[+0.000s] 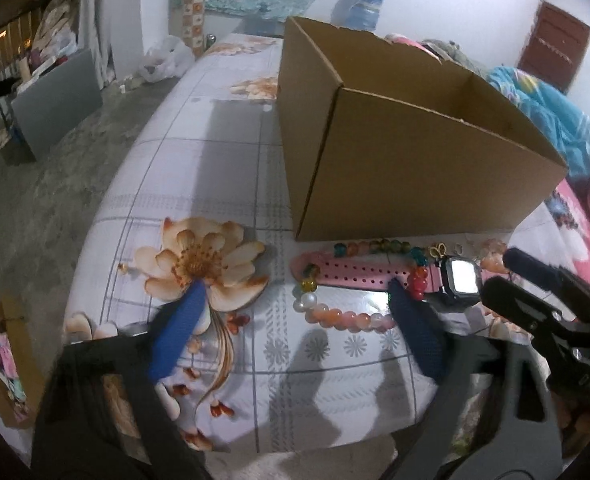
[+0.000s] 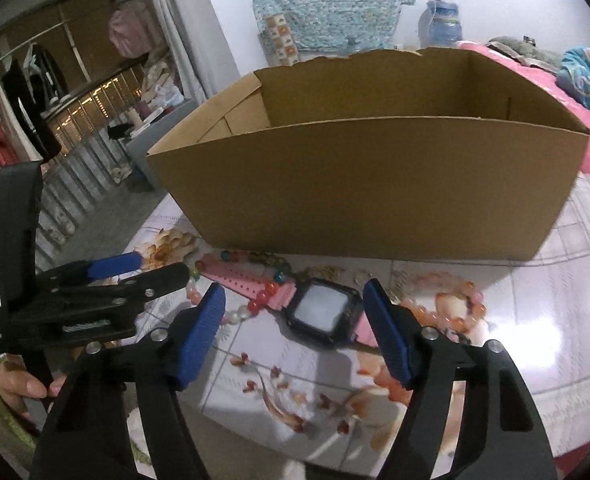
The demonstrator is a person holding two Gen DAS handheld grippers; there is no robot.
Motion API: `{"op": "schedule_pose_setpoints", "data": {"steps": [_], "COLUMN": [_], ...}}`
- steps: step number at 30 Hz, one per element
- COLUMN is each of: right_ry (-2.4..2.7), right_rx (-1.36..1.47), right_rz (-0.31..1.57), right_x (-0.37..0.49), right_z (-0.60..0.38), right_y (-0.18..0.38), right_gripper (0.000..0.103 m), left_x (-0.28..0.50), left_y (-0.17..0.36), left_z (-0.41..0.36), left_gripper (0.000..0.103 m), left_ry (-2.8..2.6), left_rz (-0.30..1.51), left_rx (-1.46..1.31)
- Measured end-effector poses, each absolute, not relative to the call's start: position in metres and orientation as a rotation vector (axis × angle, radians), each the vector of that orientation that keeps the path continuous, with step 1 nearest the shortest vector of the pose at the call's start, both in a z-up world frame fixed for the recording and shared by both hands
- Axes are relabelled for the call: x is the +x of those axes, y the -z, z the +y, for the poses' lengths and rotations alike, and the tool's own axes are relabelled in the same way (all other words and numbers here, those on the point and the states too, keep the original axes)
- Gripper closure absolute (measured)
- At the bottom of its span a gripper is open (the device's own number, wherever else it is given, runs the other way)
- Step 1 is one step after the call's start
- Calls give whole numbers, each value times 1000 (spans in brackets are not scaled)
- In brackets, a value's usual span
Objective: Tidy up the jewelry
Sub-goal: 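Reach the right tool to the multicolour bead bracelet and close on it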
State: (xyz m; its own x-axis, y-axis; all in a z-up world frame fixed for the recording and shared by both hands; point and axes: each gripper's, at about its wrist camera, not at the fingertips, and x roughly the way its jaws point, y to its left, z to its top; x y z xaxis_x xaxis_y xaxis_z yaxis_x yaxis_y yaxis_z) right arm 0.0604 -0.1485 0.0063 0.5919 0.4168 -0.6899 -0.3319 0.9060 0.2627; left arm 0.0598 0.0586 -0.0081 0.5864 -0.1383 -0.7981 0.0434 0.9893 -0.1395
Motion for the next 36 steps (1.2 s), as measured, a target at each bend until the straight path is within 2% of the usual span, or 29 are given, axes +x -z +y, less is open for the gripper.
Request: {"op": "schedule_pose_setpoints", "data": {"steps": [2, 4, 5, 7, 12, 20, 30, 36], "right_ry": [-443, -445, -445, -444, -439, -464, -547, -566], "right_rx": [111, 107, 103, 96, 80, 64, 57, -28], "right_rz": [832, 835, 834, 829, 809, 816, 952, 1003], "right_x": [63, 64, 64, 62, 54, 49, 87, 98], "right_z": [-146, -145, -144, -143, -146, -139, -105, -81], "right_y": [-4, -3, -3, -4, -9, -11, 7, 14], "right_gripper": [34, 35, 35, 35, 36, 42, 67, 71], "left_x": [65, 64, 66, 67, 62, 40, 43, 42], "left_y": [12, 15, 17, 21, 23, 20, 21, 23], "left_z": [55, 52, 50, 46, 42, 61, 70, 72], "left_gripper": [45, 61, 62, 75, 90, 91, 90, 90], "left_ry": [117, 120, 126, 120, 104, 73, 95, 109], "left_rz": [967, 988, 1003, 1025, 1031, 1054, 1043, 1037], "left_rx": [-90, -80, -78, -64, -6, -19, -65, -77]}}
